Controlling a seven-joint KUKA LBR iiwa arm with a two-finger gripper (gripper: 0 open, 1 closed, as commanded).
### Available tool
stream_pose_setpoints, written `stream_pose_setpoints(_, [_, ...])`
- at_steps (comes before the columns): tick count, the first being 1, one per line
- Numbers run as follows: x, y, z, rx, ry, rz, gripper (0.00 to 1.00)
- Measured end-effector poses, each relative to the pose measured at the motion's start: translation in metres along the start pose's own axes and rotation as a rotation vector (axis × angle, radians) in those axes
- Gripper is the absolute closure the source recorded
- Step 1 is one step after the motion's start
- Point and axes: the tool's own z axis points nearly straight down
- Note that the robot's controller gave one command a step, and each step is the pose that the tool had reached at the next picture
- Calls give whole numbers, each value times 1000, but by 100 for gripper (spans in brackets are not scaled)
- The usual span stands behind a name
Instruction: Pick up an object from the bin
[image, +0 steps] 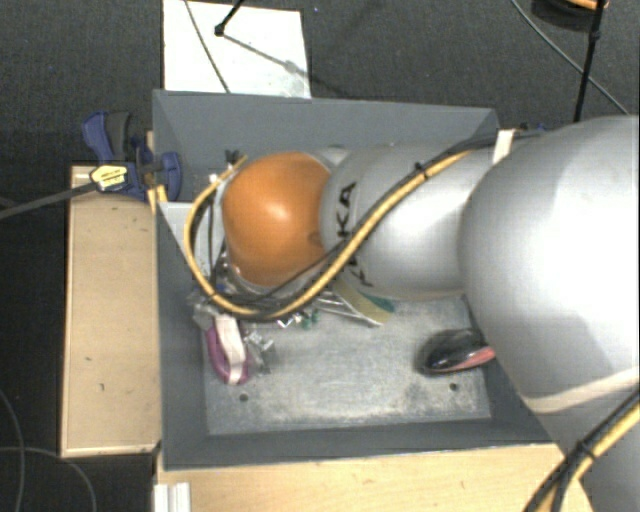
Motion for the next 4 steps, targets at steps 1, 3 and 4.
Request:
stream_pose_setpoints(1, [-13,-7,1,1,-5,-318,0])
stream_pose_setpoints(3, [-7,-1,31,-1,-3,-1144,0])
stream_pose_setpoints(4, [-7,-1,31,-3,-1,-1136,100])
